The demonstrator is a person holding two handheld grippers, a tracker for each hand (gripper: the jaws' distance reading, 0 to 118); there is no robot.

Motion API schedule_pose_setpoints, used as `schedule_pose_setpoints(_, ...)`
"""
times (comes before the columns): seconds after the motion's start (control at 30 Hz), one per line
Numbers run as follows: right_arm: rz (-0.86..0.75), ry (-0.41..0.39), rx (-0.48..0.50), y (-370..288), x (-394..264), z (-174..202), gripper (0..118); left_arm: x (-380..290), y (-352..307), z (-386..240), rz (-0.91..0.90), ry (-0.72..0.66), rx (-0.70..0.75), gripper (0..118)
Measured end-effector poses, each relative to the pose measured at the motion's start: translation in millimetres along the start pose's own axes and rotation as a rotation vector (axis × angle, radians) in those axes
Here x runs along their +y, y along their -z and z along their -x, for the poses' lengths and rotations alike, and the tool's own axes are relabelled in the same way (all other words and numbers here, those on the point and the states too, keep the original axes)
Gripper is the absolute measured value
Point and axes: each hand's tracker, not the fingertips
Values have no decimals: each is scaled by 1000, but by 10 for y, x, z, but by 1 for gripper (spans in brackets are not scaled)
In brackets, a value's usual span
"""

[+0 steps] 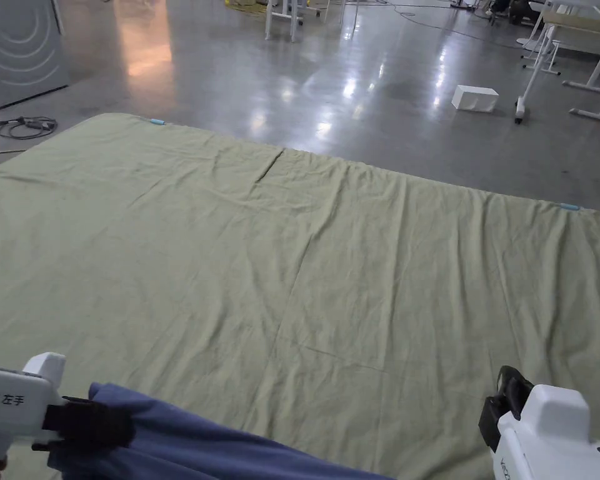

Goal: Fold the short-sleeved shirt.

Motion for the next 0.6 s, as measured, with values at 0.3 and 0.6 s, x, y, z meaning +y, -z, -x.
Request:
schedule_pose_setpoints(0.3, -10, 34, 6, -38, -17, -72, 0, -75, -177, -573, -4, 77, 116, 9)
schedule_pose_setpoints(0.6, -16, 66, 2, -85, -62, -196, 0, -278, 154, -1430, 13, 113, 7, 9)
